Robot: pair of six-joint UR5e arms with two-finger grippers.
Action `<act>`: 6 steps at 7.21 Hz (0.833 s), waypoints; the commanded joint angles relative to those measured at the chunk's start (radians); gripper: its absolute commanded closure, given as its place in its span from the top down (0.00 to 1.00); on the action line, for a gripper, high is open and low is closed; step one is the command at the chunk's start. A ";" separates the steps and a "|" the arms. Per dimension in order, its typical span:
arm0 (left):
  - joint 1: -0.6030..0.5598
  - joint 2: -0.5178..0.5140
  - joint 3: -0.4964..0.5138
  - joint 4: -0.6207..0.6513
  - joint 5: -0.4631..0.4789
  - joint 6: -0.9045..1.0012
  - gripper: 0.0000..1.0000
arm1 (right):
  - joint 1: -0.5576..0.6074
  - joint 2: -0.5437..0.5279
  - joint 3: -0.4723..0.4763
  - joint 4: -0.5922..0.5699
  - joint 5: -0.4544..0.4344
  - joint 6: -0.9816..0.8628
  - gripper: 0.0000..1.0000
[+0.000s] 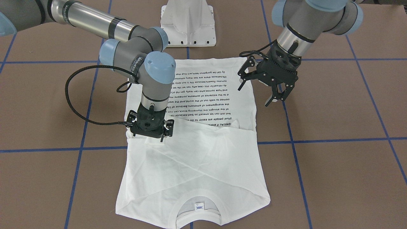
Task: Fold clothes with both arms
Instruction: 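Release the sleeve with the left gripper while the right gripper moves over the shirt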
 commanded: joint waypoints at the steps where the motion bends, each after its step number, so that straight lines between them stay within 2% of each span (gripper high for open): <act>1: -0.001 0.003 0.000 0.000 -0.001 -0.011 1.00 | -0.017 0.044 -0.049 -0.010 -0.018 0.002 1.00; 2: -0.001 0.016 -0.009 0.000 -0.001 -0.013 1.00 | -0.020 0.073 -0.104 -0.010 -0.019 0.002 1.00; 6: 0.003 0.023 -0.014 -0.002 0.000 -0.013 1.00 | -0.055 0.078 -0.126 -0.013 -0.055 0.017 1.00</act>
